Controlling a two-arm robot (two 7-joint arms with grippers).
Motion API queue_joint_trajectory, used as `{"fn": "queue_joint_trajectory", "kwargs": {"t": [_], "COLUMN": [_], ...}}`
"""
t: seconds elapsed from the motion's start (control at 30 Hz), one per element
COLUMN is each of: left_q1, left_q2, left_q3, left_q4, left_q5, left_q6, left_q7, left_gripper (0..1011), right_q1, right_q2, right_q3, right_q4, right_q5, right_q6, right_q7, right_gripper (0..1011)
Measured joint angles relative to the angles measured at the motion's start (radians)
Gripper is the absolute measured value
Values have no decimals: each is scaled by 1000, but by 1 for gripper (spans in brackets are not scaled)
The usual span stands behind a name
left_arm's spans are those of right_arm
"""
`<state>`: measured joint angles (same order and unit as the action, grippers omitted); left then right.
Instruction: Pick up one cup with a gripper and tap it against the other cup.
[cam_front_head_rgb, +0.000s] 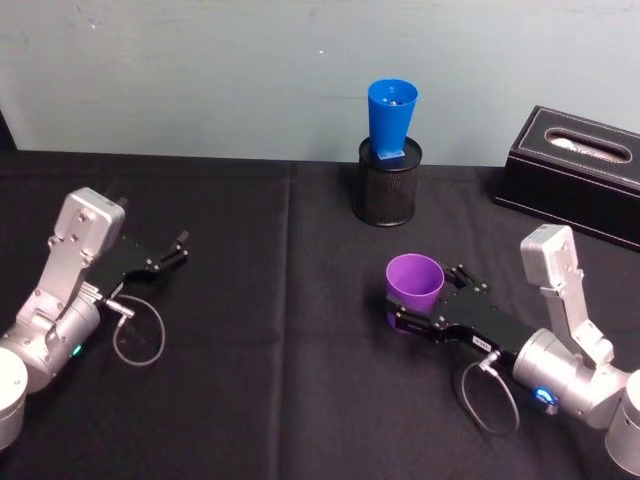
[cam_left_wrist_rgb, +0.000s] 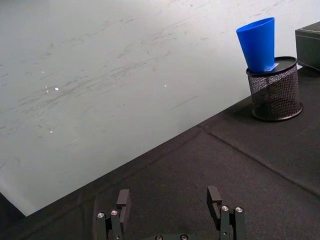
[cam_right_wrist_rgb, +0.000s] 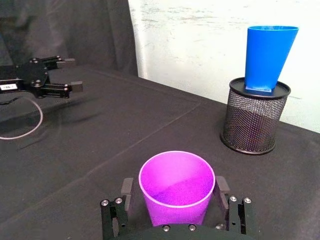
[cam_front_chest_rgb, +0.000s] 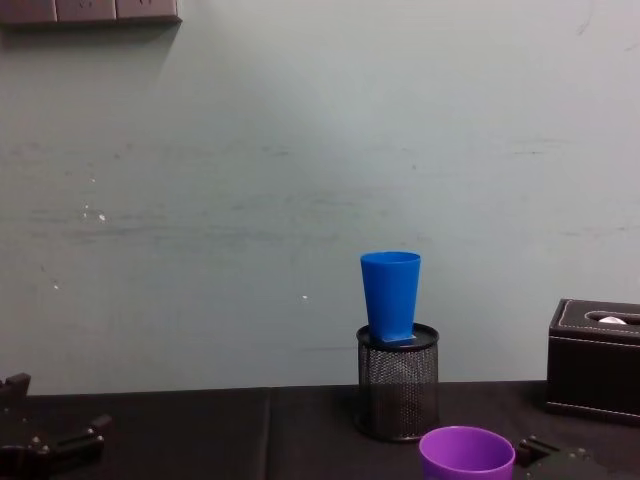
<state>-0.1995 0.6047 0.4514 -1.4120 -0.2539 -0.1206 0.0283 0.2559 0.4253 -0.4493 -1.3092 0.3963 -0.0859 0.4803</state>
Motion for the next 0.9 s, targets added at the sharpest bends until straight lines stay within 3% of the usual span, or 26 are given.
{"fn": "queue_joint_trajectory", "kwargs": {"t": [0.4,0.9], "left_q1": [0,0], "left_q2": [0,0], "left_q3": [0,0], "left_q4": [0,0], "left_q5": [0,0], "left_q6": [0,0], "left_q7": [0,0], "left_gripper": [1005,1005], "right_q1": [26,27], "right_q2": [-43,-48], "right_q3": [15,18], "right_q4": [53,59], "right_q5": [-29,-36], "right_q6": [-16,-24], "right_q7": [18,20], "right_gripper": [1003,1003]}}
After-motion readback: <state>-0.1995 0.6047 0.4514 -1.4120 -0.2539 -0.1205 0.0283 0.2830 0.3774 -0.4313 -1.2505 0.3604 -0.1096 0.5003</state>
